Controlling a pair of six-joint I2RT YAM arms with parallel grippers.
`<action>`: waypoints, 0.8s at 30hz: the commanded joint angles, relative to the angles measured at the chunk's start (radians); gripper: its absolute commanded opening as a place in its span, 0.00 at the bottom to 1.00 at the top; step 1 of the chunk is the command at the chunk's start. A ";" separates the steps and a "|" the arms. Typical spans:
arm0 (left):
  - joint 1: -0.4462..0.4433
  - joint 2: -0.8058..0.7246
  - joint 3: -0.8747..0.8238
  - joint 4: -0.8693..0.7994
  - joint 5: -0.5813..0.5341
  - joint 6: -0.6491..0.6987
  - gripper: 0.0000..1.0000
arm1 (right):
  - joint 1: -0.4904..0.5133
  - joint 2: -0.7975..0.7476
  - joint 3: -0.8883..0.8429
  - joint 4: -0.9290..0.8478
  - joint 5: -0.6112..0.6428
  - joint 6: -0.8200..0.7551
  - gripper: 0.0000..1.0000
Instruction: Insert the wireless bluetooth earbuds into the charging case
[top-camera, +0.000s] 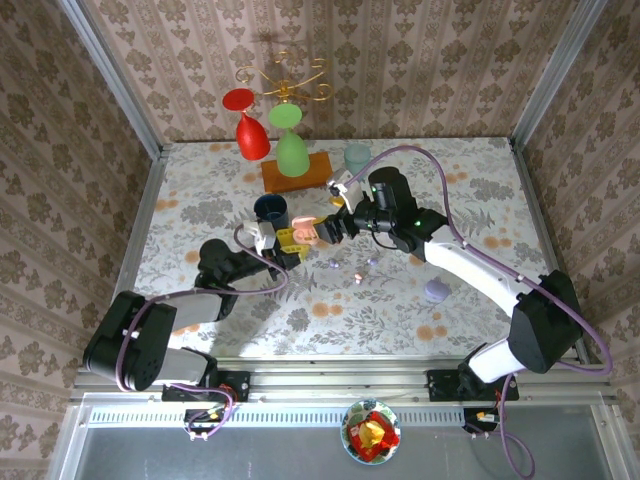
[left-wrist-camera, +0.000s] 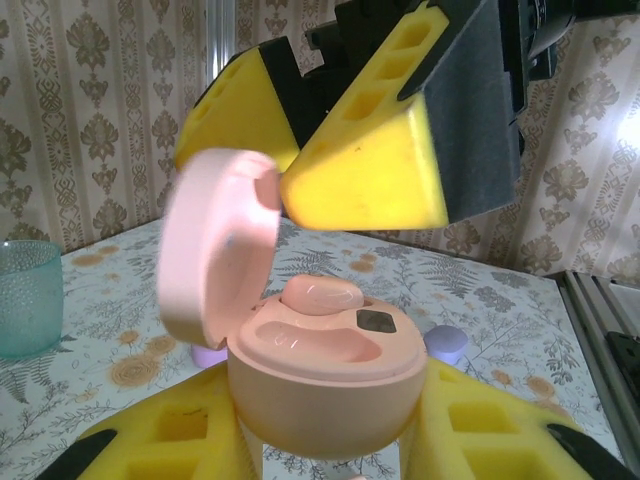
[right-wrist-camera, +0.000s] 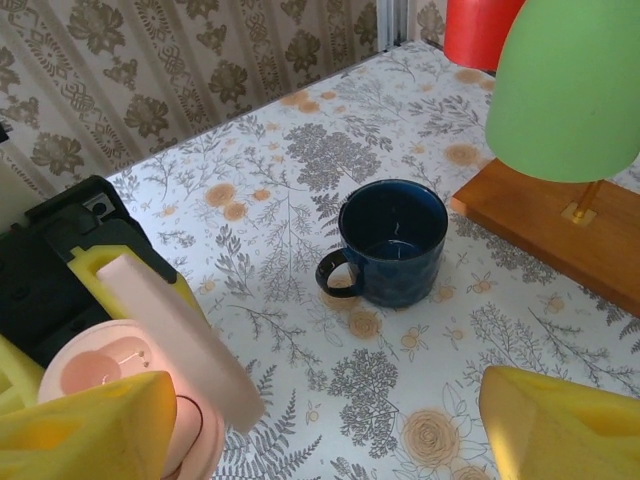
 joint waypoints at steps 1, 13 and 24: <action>-0.003 -0.024 0.012 0.032 -0.005 -0.017 0.26 | -0.007 -0.010 0.030 0.033 -0.006 0.024 0.80; -0.002 0.003 0.016 0.034 -0.138 -0.099 0.25 | -0.050 -0.198 -0.194 0.121 -0.031 0.292 0.79; -0.001 0.026 0.030 0.033 -0.145 -0.090 0.25 | -0.120 -0.094 -0.305 -0.152 0.078 0.530 0.58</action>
